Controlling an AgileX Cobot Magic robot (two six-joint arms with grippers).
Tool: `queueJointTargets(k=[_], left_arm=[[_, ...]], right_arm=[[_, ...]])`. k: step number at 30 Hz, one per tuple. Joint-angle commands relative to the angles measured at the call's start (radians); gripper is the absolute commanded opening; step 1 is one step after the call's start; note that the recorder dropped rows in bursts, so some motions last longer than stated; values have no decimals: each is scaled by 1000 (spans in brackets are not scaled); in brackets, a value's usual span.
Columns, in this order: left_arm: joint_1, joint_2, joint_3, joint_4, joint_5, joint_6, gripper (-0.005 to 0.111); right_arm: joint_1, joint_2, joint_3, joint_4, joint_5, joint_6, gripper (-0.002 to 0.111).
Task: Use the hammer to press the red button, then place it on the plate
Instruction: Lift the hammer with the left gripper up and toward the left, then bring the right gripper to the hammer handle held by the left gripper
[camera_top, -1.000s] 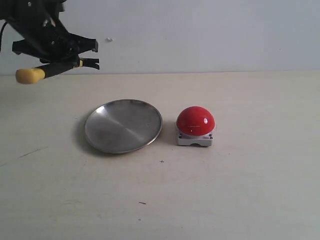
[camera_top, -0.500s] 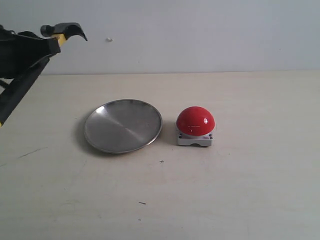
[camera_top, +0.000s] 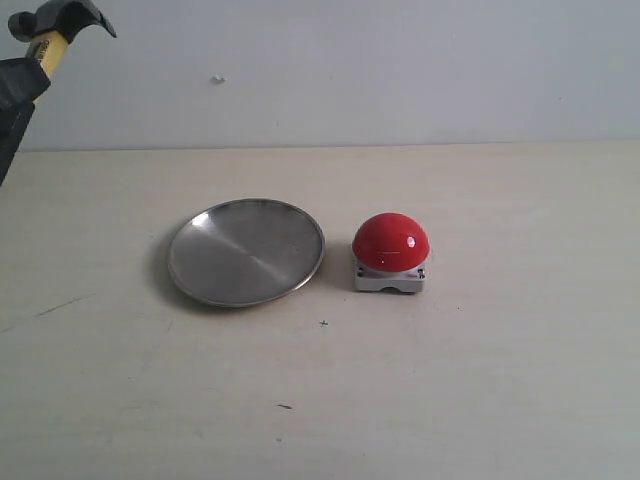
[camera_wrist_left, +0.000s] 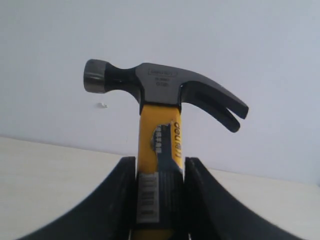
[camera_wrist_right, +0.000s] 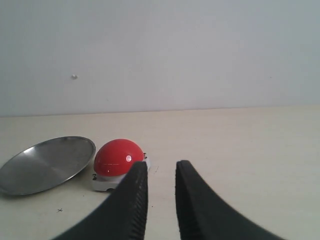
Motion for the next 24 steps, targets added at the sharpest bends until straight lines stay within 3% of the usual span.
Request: queueJointTargets(k=[1, 5, 10, 16, 18, 21, 24], left_arm=[[-34, -18, -6, -4, -95, 0, 0], [-73, -18, -6, -4, -133, 19, 0], [-99, -18, -6, -2, -210, 19, 0], [-99, 9, -6, -1, -246, 74, 0], [-99, 22, -6, -1, -291, 74, 0], [-99, 53, -6, -1, -373, 73, 0], [-99, 94, -8, -1, -418, 47, 0]], right_arm=[[-6, -6, 4, 0, -7, 2, 21], [-6, -6, 4, 22, -85, 13, 21], [-6, -6, 4, 321, -280, 150, 21], [-6, -6, 4, 343, -339, 157, 21], [-6, -6, 4, 353, -319, 299, 21], [59, 0, -38, 221, -169, 407, 30], [174, 75, -100, 221, -197, 393, 41]])
